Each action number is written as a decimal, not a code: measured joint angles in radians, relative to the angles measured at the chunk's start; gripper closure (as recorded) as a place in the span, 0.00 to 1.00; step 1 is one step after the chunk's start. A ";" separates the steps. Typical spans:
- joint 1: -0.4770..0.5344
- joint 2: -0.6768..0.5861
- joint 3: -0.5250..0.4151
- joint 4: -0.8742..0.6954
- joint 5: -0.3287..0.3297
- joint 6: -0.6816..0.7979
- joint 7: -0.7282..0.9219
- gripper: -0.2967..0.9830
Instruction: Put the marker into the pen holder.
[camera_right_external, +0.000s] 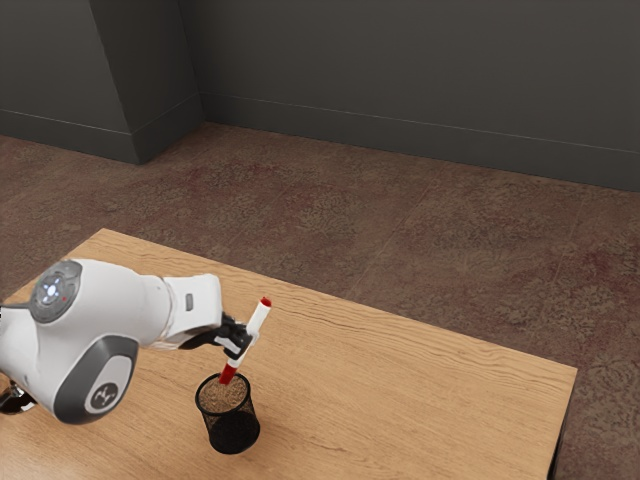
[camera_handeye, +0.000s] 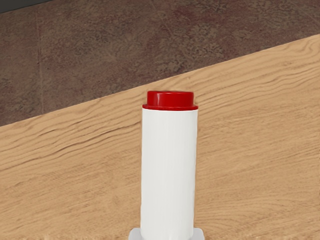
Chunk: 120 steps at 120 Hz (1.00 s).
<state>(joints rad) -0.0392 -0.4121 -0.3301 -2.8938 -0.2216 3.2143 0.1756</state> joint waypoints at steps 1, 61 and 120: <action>0.000 0.002 0.000 0.000 0.000 -0.001 0.000 0.81; 0.005 0.129 0.060 0.146 -0.001 -0.146 -0.005 0.44; 0.098 0.455 0.461 1.194 0.185 -1.300 -0.075 0.25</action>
<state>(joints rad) 0.0585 0.0431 0.1314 -1.6996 -0.0363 1.9147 0.1007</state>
